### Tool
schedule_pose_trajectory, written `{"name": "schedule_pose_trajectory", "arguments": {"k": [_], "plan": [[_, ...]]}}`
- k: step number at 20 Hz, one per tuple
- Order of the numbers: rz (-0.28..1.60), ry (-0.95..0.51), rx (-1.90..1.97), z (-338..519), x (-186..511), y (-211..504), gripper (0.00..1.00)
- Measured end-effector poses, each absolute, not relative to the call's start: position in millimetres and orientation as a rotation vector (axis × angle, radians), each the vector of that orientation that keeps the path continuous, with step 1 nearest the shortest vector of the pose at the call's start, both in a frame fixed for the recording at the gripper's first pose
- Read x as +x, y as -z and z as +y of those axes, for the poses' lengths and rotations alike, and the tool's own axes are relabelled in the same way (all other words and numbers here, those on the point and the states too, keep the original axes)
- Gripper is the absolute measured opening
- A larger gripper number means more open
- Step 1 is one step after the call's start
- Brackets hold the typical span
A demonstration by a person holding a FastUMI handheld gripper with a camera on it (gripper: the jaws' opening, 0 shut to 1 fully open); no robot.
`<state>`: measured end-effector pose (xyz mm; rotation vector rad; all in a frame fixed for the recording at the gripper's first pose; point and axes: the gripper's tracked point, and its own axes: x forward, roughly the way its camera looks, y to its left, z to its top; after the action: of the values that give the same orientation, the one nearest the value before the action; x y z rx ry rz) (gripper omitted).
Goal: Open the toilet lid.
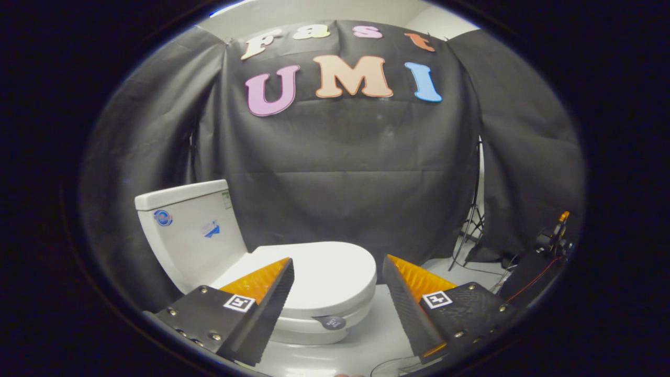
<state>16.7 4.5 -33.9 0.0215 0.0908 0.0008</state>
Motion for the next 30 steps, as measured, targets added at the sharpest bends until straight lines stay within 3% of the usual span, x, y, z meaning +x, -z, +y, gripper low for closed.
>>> {"name": "schedule_pose_trajectory", "arguments": {"k": [18,30], "plan": [[0.408,0.068,0.259,-8,49,154,1.0],[0.52,0.11,0.661,11,69,203,0.97]]}}
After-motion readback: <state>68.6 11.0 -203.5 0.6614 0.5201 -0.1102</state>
